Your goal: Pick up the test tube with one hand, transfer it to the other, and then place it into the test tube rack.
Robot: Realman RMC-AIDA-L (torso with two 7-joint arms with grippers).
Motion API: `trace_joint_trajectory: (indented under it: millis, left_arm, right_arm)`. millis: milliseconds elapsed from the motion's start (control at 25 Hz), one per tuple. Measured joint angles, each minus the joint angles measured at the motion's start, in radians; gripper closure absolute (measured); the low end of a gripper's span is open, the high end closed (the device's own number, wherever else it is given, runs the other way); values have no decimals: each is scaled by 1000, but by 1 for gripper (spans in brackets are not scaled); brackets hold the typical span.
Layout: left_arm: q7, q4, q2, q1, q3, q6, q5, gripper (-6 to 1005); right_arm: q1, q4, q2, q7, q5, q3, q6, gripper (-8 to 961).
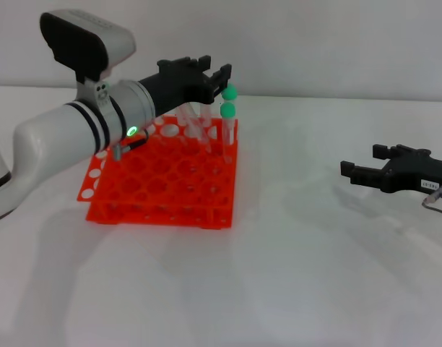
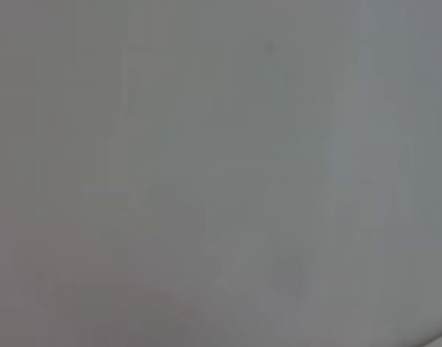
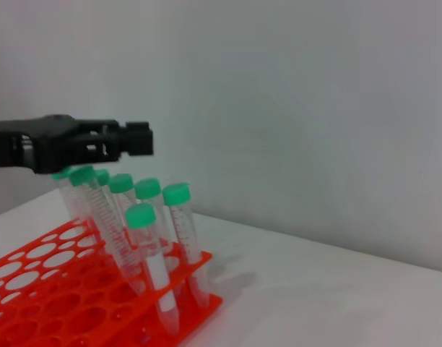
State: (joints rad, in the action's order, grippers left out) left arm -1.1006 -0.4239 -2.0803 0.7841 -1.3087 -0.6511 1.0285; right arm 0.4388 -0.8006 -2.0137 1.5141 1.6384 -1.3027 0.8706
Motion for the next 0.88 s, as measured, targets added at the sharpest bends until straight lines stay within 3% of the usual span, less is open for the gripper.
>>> trace_joint_trajectory:
  millis: [200, 360, 880]
  left_arm:
    - [-9, -121, -6, -121, -9, -24, -22, 552]
    - [-11, -125, -7, -171, -11, -54, -66, 550]
    - [-3, -69, -6, -191, -52, -56, -129, 543]
  right_arm:
    - [3, 1, 2, 0, -1, 2, -3, 96]
    - [9, 1, 3, 0, -2, 2, -5, 96]
    - [21, 1, 4, 0, -9, 2, -7, 96]
